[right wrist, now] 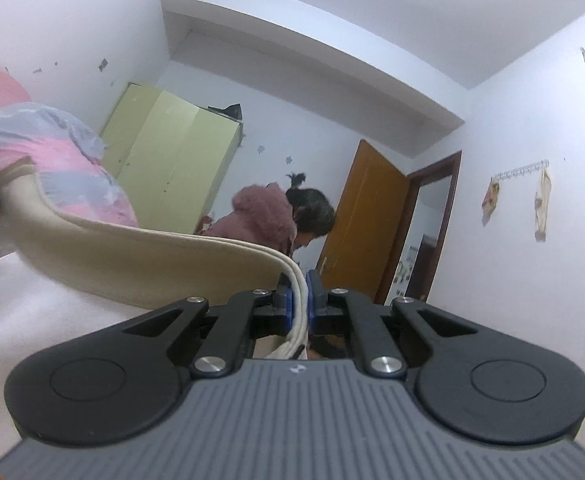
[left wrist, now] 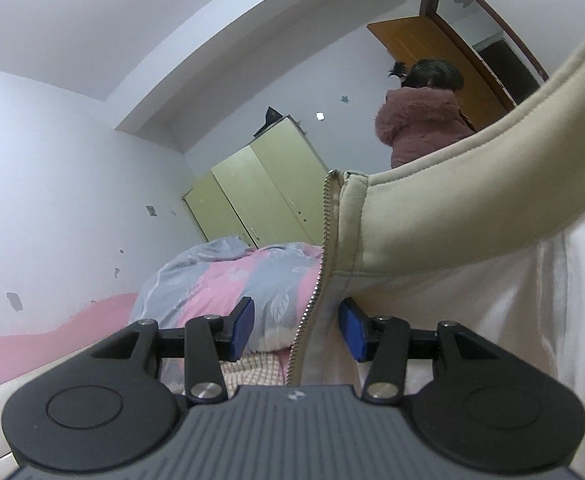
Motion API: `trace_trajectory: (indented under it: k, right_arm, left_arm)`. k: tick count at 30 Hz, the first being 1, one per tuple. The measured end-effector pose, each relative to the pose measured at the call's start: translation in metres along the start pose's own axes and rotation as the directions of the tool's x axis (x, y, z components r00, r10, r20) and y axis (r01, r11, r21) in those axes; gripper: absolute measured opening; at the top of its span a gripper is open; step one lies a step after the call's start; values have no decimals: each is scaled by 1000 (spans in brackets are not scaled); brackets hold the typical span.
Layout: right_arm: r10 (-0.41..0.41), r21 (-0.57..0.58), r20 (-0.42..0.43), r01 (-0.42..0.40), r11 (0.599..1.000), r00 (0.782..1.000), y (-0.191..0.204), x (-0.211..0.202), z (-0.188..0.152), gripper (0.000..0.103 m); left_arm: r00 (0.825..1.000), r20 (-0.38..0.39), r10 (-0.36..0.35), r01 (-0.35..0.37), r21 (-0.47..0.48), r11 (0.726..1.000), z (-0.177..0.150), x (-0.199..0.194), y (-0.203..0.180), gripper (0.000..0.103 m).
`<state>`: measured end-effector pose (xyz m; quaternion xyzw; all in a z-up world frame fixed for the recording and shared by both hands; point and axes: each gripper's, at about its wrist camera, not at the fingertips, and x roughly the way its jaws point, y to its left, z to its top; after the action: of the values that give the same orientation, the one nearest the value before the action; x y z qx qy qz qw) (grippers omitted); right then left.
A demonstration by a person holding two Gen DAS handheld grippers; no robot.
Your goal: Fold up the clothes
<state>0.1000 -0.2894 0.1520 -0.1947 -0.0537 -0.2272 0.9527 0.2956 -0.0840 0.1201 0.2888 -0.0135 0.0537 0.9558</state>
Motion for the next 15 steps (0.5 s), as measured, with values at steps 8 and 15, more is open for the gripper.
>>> trace_trajectory:
  k: [8,15]
  right_arm:
    - [-13,-104,-43,9,995,999,28,109,-19,5]
    - [36,-207,-196,-77,975,980,80,193,-79,5]
  left_arm:
    - [997,-74,-2,2,10,1000,-12,59,-26,49]
    - [975,-219,-40,63,101,993,-66,106,-80,50]
